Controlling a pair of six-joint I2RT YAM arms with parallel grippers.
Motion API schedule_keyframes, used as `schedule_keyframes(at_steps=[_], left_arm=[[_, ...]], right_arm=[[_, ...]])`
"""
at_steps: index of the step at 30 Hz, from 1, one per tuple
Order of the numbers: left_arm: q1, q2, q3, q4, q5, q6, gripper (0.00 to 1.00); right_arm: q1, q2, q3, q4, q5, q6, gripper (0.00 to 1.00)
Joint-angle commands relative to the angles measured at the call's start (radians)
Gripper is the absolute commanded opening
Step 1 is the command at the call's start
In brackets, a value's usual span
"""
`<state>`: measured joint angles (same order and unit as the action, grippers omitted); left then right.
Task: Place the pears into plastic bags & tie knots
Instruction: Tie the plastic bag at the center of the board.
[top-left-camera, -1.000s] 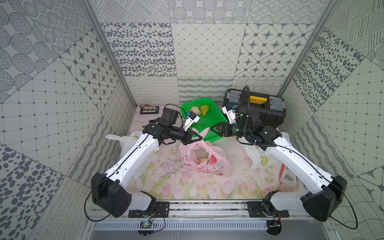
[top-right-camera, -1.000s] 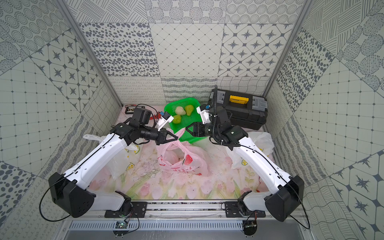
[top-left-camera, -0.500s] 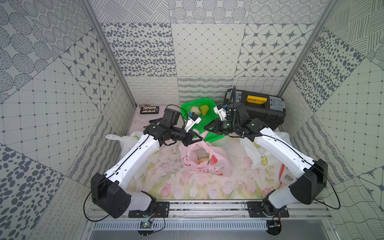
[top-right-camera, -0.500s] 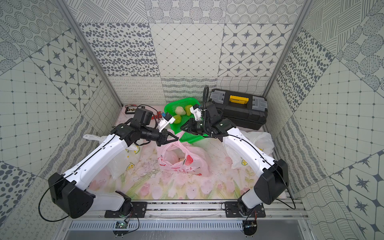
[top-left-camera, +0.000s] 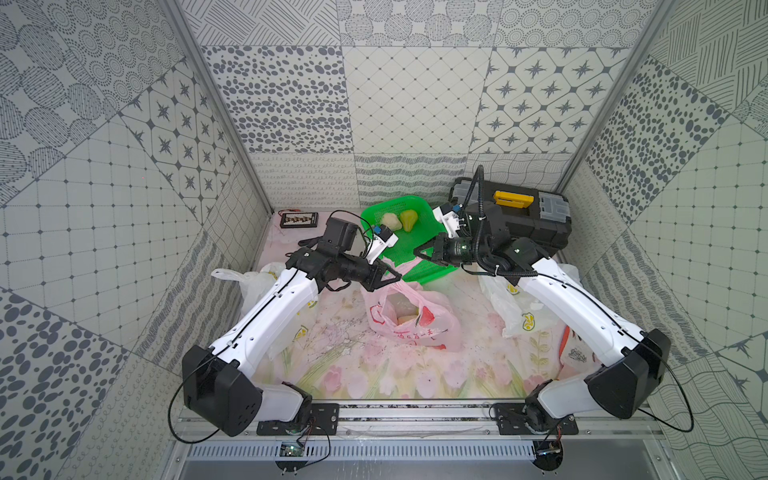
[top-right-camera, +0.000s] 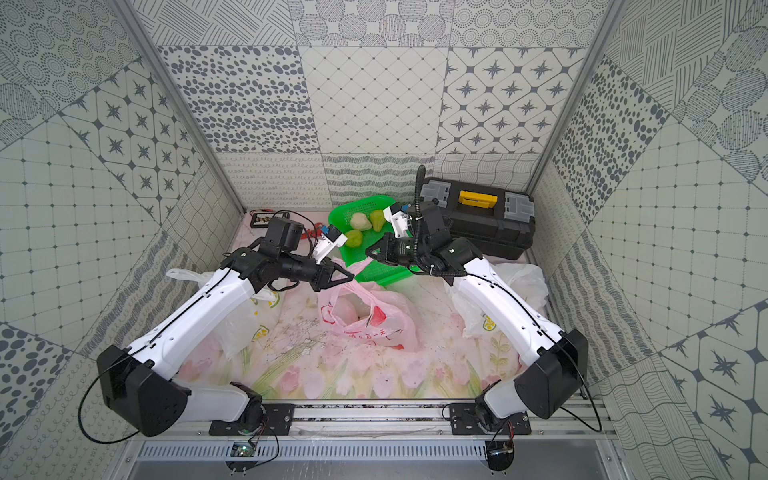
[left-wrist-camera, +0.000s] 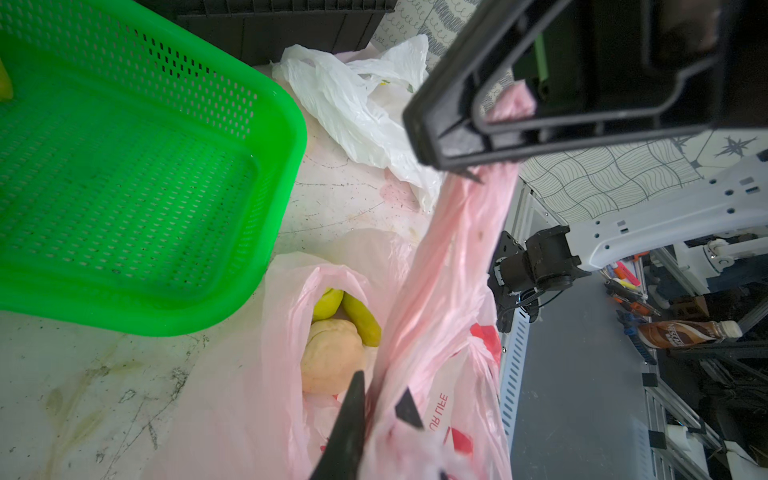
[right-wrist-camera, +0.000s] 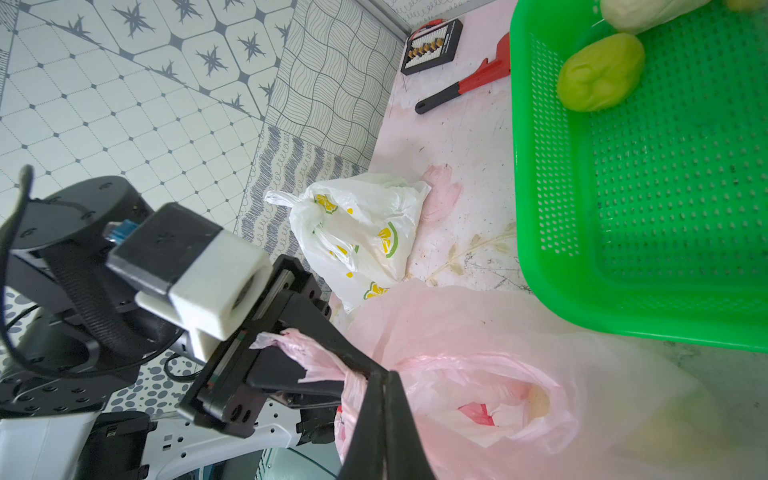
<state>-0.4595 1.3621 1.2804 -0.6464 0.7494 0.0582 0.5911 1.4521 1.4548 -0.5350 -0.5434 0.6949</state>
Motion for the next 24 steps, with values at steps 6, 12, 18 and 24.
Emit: schedule_keyframes(at_steps=[6,12,18,24], left_arm=[[0.043,0.022,0.019,-0.005,-0.059,-0.062,0.0],[0.053,0.061,0.009,0.114,0.023,-0.225,0.0],[0.044,0.063,0.014,0.115,0.044,-0.23,0.0],[0.045,0.038,0.008,0.054,0.099,-0.173,0.0]], right_arm=[[0.109,-0.105,-0.049,0.034,-0.057,-0.123,0.0],[0.311,-0.095,-0.272,0.164,0.107,-0.181,0.0],[0.457,0.001,-0.383,0.38,0.322,-0.384,0.0],[0.431,0.037,-0.464,0.52,0.423,-0.574,0.0]])
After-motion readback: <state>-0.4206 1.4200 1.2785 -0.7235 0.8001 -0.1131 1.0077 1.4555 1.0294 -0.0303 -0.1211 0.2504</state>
